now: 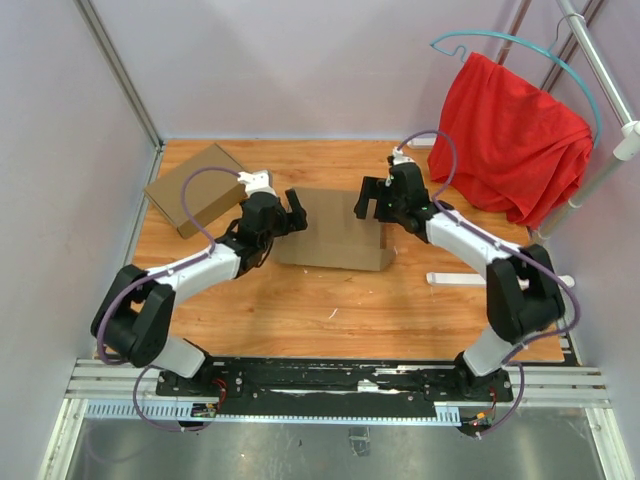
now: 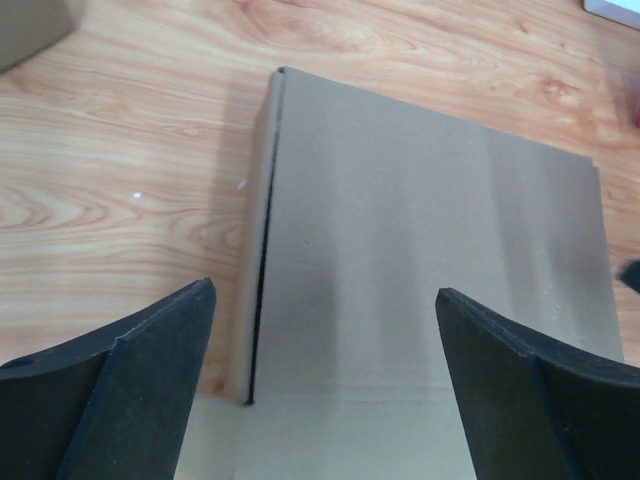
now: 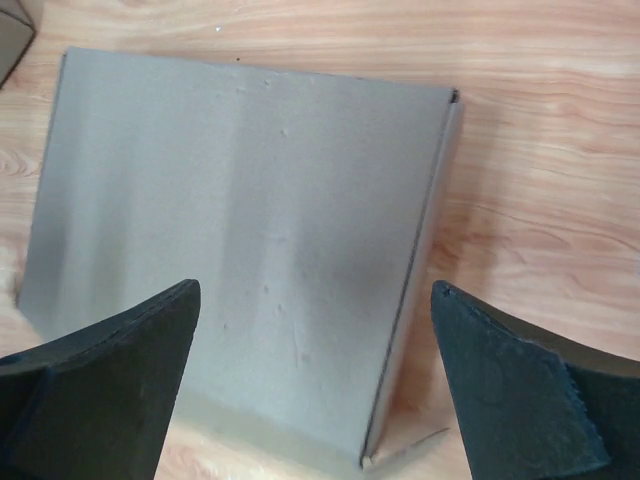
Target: Fold the paper box
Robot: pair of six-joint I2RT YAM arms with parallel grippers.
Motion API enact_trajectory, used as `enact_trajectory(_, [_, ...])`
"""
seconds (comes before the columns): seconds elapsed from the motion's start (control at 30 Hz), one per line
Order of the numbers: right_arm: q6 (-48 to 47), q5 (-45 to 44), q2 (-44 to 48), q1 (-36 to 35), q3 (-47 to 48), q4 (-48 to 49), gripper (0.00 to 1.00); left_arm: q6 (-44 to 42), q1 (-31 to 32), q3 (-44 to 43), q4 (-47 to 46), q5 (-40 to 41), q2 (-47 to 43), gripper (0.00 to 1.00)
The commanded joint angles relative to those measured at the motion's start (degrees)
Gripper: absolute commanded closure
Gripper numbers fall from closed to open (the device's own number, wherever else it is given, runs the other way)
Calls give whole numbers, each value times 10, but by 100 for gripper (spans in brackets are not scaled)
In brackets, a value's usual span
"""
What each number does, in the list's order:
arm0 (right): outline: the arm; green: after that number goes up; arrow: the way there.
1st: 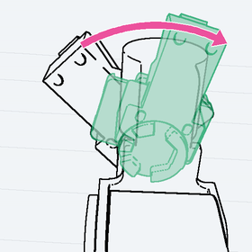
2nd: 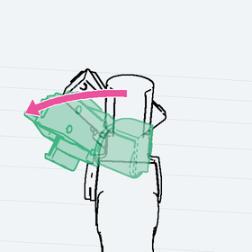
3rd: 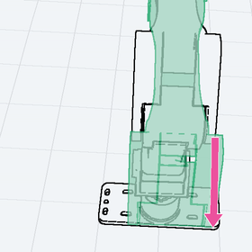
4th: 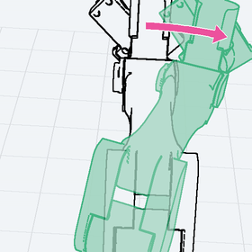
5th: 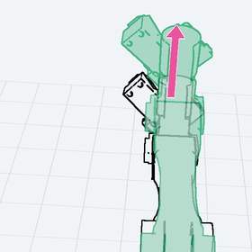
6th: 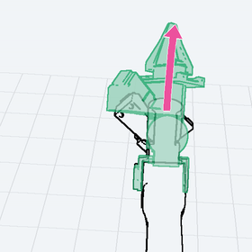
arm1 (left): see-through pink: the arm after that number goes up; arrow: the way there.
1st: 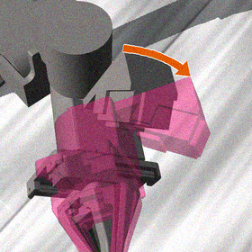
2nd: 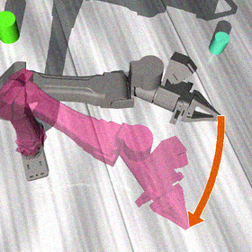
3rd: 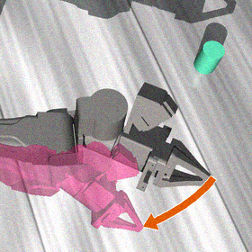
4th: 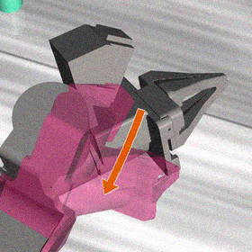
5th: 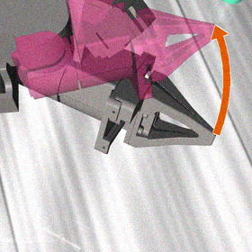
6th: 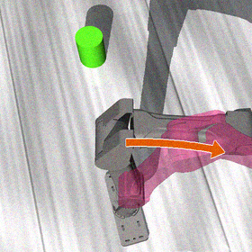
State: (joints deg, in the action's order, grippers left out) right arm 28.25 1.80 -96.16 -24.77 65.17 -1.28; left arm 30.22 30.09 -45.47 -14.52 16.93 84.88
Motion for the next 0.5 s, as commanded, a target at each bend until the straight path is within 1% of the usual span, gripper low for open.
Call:
enact_trajectory(0.0, [-39, -45, 98, 5, -38, -39, 2, -37, -6, -4, 57, 49, -75, 1])
enact_trajectory(0.13, [-54, -33, 151, 12, -78, -27, 2, -30, -6, 44, 49, 40, -160, 1])
enact_trajectory(0.23, [-9, -33, 163, 19, -77, -55, 2, -14, -6, 99, 23, 34, -203, 6])
enact_trajectory(0.27, [-5, -28, 163, 21, -71, -83, 2, -9, -7, 115, 14, 33, -208, 8])
enact_trajectory(0.33, [-18, 20, 165, 22, -71, -122, 2, 2, -12, 142, -4, 22, -205, 11])
enact_trajectory(0.4, [-14, 57, 171, 22, -102, -128, 1, 16, -18, 161, -15, -1, -189, 11])
enact_trajectory(0.47, [-19, 87, 184, 19, -144, -114, 1, 23, -19, 178, -32, -22, -174, 11])
